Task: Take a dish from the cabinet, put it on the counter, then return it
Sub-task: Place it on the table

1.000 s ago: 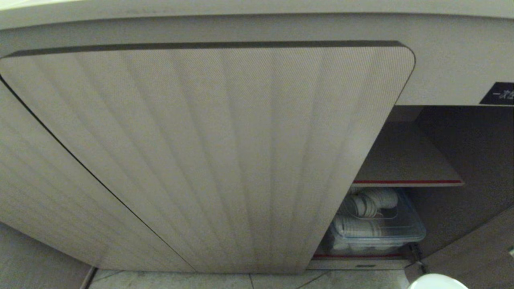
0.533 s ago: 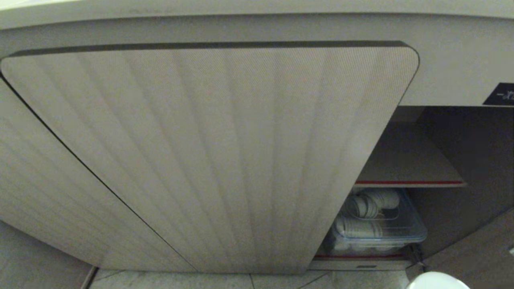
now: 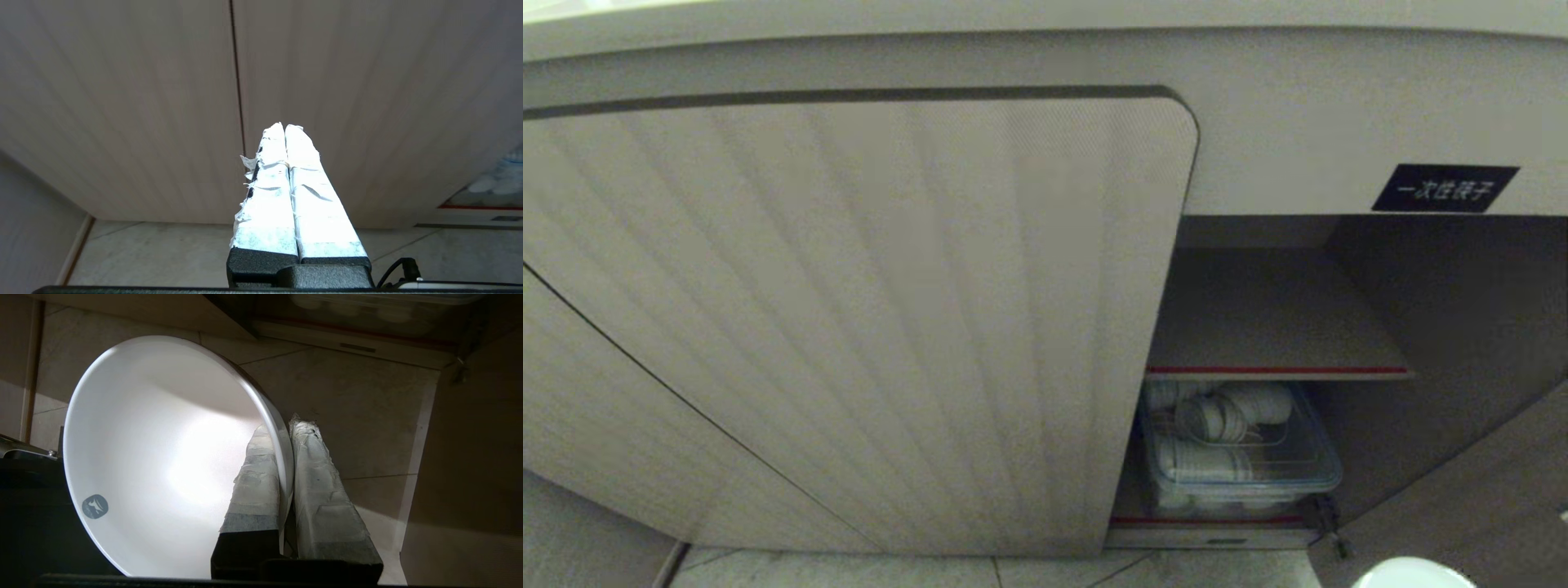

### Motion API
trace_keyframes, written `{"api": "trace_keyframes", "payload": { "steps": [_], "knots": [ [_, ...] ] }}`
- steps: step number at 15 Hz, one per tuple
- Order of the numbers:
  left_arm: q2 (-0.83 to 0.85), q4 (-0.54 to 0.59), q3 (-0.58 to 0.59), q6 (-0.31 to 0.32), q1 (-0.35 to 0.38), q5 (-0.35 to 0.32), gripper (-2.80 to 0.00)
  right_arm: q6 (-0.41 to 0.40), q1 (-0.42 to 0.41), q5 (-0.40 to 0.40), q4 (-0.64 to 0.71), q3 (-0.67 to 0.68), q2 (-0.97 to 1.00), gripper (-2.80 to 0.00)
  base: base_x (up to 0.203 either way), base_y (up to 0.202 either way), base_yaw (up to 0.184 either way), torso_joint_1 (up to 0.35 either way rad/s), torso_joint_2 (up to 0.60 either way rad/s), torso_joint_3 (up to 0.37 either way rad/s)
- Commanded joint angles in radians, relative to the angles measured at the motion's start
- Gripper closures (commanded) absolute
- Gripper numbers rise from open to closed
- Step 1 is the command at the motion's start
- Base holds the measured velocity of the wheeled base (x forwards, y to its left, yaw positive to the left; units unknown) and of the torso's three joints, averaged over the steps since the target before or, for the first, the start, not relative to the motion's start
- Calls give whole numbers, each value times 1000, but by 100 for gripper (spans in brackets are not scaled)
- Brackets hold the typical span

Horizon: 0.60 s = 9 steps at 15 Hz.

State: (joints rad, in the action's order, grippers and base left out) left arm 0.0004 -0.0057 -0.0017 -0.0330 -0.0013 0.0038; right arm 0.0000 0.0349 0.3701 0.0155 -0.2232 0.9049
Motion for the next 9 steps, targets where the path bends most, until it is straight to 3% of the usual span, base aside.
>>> {"api": "trace_keyframes", "payload": {
  "steps": [1, 9],
  "knots": [
    [0, 0, 0, -1, 0, 1, 0, 0, 0, 3, 0, 2, 2, 0, 0, 0, 0, 0, 0, 0],
    [0, 1, 0, -1, 1, 1, 0, -3, -4, 3, -3, 16, 0, 0, 0, 0, 0, 0, 0, 0]
  ]
}}
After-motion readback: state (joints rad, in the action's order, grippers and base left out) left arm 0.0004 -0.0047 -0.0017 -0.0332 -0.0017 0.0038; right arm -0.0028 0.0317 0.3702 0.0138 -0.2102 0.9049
